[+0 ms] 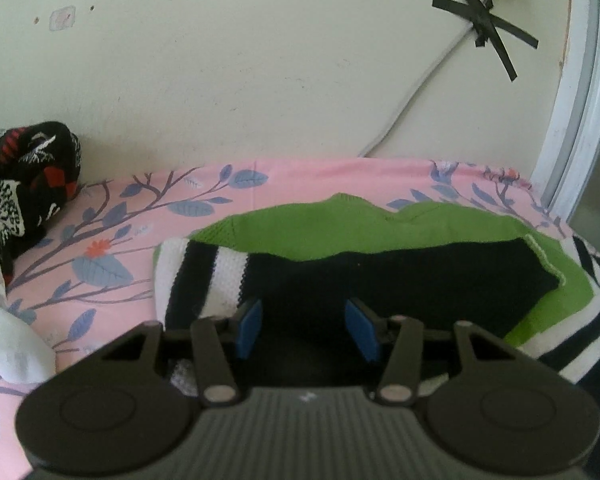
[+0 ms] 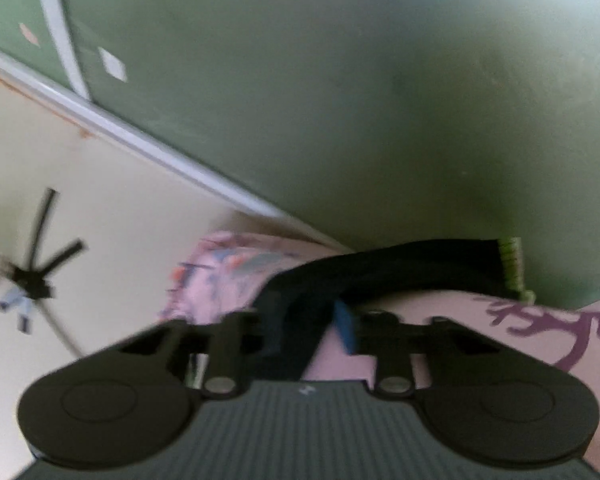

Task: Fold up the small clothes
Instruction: 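Grasp the other sleeve with the right tool and fold it across the body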

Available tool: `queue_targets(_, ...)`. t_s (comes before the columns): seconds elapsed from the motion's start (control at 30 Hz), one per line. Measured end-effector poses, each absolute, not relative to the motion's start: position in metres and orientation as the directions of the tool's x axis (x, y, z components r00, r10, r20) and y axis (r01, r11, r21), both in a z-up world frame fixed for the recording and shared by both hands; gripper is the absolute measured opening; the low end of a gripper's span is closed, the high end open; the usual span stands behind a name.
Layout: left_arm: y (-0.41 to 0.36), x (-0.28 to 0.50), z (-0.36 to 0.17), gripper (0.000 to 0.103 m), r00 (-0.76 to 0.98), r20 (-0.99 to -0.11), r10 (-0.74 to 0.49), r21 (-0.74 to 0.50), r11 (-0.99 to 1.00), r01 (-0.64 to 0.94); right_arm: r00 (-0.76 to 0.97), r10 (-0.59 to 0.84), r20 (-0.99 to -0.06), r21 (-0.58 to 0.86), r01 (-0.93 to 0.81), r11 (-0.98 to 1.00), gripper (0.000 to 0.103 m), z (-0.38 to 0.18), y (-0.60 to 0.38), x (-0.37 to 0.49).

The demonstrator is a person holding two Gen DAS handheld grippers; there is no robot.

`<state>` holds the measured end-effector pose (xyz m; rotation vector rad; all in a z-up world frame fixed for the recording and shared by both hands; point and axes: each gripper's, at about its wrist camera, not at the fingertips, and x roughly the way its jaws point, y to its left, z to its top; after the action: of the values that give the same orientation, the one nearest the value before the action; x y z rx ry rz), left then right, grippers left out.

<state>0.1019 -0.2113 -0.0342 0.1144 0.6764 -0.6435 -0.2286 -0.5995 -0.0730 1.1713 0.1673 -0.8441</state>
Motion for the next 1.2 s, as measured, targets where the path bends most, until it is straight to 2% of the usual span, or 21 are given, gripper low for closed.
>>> queue_targets(0.13, -0.203, 0.104, -0.032, 0.048, 0.579, -0.606, -0.546, -0.155, 0.795, 0.587, 0.707, -0.531, -0.467, 0.715, 0.655, 0.243, 0.01, -0.046, -0.586, -0.218)
queue_targets(0.27, -0.177, 0.106, -0.016, 0.05, 0.57, -0.561, -0.6, -0.265, 0.783, 0.563, 0.838, -0.455, -0.303, 0.646, 0.531, 0.549, 0.006, 0.023, -0.537, -0.174)
queue_targets(0.37, -0.147, 0.109, 0.001, 0.058, 0.591, -0.505, -0.63, -0.36, 0.775, 0.519, 0.934, -0.276, -0.225, 0.517, 0.355, 0.779, 0.007, 0.064, -0.475, -0.115)
queue_targets(0.43, -0.127, 0.112, 0.009, 0.067, 0.601, -0.468, -0.647, -0.417, 0.762, 0.495, 0.968, -0.076, -0.239, 0.453, 0.18, 0.873, 0.009, 0.07, -0.429, -0.076)
queue_targets(0.47, -0.119, 0.114, 0.01, 0.08, 0.607, -0.458, -0.65, -0.436, 0.759, 0.483, 0.964, 0.048, -0.262, 0.44, 0.075, 0.895, 0.019, 0.068, -0.409, -0.058)
queue_targets(0.5, -0.114, 0.117, 0.01, 0.087, 0.614, -0.456, -0.645, -0.446, 0.762, 0.47, 0.941, 0.179, -0.289, 0.438, -0.036, 0.898, 0.029, 0.062, -0.389, -0.043)
queue_targets(0.53, -0.11, 0.118, 0.008, 0.093, 0.621, -0.456, -0.637, -0.449, 0.767, 0.457, 0.917, 0.247, -0.314, 0.426, -0.096, 0.9, 0.032, 0.056, -0.374, -0.035)
queue_targets(0.6, -0.109, 0.121, 0.004, 0.093, 0.617, -0.474, -0.629, -0.443, 0.775, 0.45, 0.93, 0.203, -0.306, 0.36, -0.084, 0.929, 0.056, 0.048, -0.366, -0.038)
queue_targets(0.7, -0.118, 0.129, -0.003, 0.093, 0.577, -0.508, -0.64, -0.447, 0.768, 0.458, 0.956, -0.013, -0.294, 0.321, 0.112, 0.941, 0.063, 0.04, -0.399, -0.057)
queue_targets(0.83, -0.139, 0.13, -0.005, 0.093, 0.559, -0.526, -0.641, -0.416, 0.767, 0.488, 0.882, -0.268, -0.387, 0.303, 0.396, 0.867, 0.074, 0.016, -0.459, -0.069)
queue_targets(0.93, -0.151, 0.132, -0.008, 0.089, 0.575, -0.556, -0.6, -0.37, 0.798, 0.476, 0.83, -0.294, -0.475, 0.302, 0.467, 0.831, 0.078, -0.011, -0.487, -0.071)
queue_targets(0.97, -0.152, 0.134, -0.011, 0.082, 0.574, -0.563, -0.595, -0.374, 0.802, 0.465, 0.822, -0.265, -0.504, 0.321, 0.463, 0.826, 0.078, -0.02, -0.493, -0.066)
queue_targets(1.0, -0.151, 0.136, -0.015, 0.077, 0.574, -0.569, -0.588, -0.377, 0.808, 0.454, 0.823, -0.227, -0.521, 0.345, 0.446, 0.826, 0.075, -0.027, -0.495, -0.065)
queue_targets(1.03, -0.15, 0.137, -0.019, 0.065, 0.578, -0.579, -0.576, -0.368, 0.816, 0.445, 0.827, -0.177, -0.533, 0.371, 0.416, 0.83, 0.066, -0.034, -0.495, -0.064)
queue_targets(1.07, -0.15, 0.139, -0.024, 0.058, 0.58, -0.592, -0.559, -0.35, 0.827, 0.439, 0.828, -0.126, -0.546, 0.389, 0.384, 0.837, 0.021, -0.04, -0.49, -0.059)
queue_targets(1.1, -0.15, 0.139, -0.028, 0.058, 0.582, -0.603, -0.546, -0.335, 0.835, 0.437, 0.821, -0.109, -0.56, 0.378, 0.371, 0.848, 0.006, -0.043, -0.485, -0.055)
queue_targets(1.13, -0.149, 0.139, -0.031, 0.058, 0.584, -0.608, -0.537, -0.324, 0.84, 0.435, 0.819, -0.155, -0.553, 0.331, 0.387, 0.861, 0.001, -0.043, -0.482, -0.053)
queue_targets(1.2, -0.148, 0.139, -0.038, 0.058, 0.579, -0.617, -0.533, -0.321, 0.842, 0.433, 0.807, -0.225, -0.545, 0.29, 0.433, 0.853, 0.0, -0.043, -0.485, -0.058)
